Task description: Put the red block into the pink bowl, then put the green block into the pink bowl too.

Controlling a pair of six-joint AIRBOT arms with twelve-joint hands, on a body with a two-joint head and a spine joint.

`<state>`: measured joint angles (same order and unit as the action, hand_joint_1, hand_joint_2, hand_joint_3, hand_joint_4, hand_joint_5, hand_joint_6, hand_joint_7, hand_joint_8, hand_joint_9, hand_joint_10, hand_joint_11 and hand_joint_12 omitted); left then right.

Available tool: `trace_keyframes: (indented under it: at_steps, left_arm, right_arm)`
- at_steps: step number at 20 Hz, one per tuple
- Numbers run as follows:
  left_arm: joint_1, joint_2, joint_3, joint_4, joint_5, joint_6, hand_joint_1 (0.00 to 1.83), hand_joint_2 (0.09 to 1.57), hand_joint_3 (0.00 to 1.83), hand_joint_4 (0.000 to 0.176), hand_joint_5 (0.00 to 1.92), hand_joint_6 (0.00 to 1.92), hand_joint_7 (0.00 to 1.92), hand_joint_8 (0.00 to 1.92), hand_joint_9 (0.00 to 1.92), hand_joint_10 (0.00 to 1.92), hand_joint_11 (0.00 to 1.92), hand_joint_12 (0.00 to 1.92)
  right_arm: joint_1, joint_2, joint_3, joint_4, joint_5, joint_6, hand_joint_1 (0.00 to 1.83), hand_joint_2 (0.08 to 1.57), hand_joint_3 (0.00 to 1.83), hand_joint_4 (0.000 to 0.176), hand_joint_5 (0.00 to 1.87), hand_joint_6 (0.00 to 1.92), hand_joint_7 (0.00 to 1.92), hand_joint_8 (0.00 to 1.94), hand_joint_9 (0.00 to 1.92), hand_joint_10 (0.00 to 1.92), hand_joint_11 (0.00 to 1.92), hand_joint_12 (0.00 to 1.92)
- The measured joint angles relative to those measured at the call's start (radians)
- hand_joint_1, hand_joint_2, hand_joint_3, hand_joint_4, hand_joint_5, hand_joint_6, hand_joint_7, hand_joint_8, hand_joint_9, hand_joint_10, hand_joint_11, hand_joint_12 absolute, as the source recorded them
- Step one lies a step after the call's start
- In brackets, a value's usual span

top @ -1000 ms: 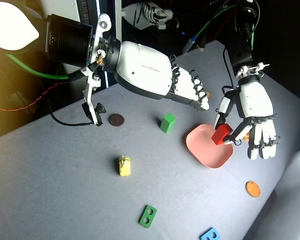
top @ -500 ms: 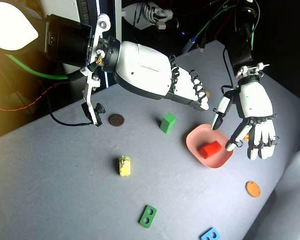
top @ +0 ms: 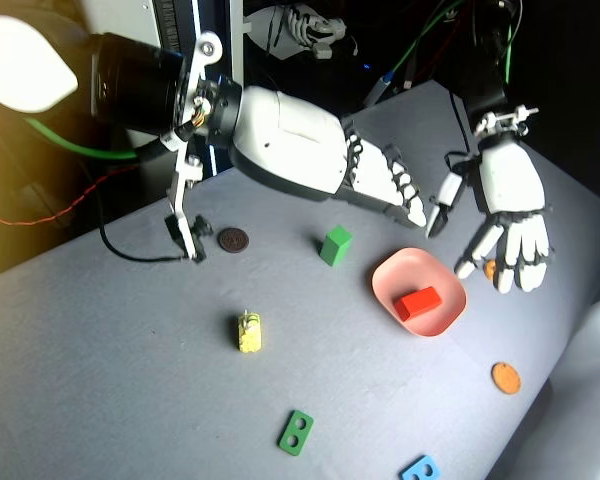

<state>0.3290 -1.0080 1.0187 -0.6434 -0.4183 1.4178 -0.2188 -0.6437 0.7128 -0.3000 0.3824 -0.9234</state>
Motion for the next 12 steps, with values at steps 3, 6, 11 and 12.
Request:
trace_keyframes:
  at_steps: [3, 6, 11, 12]
  left_arm:
    - [0.08, 0.089, -0.098, 0.196, 0.023, -0.173, 0.45, 1.13, 0.01, 0.0, 0.17, 0.0, 0.11, 0.0, 0.02, 0.0, 0.0, 0.18]
    - [0.134, 0.198, -0.161, 0.426, 0.037, -0.371, 0.3, 1.17, 0.01, 0.0, 0.13, 0.0, 0.09, 0.0, 0.0, 0.0, 0.0, 0.1]
    - [0.14, 0.328, -0.217, 0.998, -0.007, -0.839, 0.14, 1.24, 0.01, 0.0, 0.17, 0.01, 0.14, 0.01, 0.03, 0.01, 0.0, 0.0]
    - [0.14, 0.343, -0.229, 1.115, -0.038, -0.933, 0.13, 1.26, 0.01, 0.0, 0.22, 0.01, 0.18, 0.01, 0.07, 0.01, 0.01, 0.0]
  right_arm:
    - [-0.011, -0.006, -0.014, 0.132, 0.019, -0.08, 0.23, 0.98, 0.0, 0.0, 0.09, 0.0, 0.09, 0.0, 0.06, 0.0, 0.0, 0.23]
    - [-0.079, -0.047, -0.027, 0.314, 0.045, -0.188, 0.26, 0.98, 0.0, 0.0, 0.08, 0.0, 0.09, 0.0, 0.05, 0.0, 0.0, 0.16]
    - [-0.136, -0.106, -0.032, 0.473, 0.064, -0.321, 0.39, 0.82, 0.0, 0.109, 0.23, 0.01, 0.06, 0.0, 0.01, 0.0, 0.0, 0.13]
    - [-0.133, -0.121, -0.032, 0.537, 0.095, -0.369, 0.45, 0.8, 0.0, 0.13, 0.27, 0.01, 0.02, 0.0, 0.0, 0.0, 0.0, 0.03]
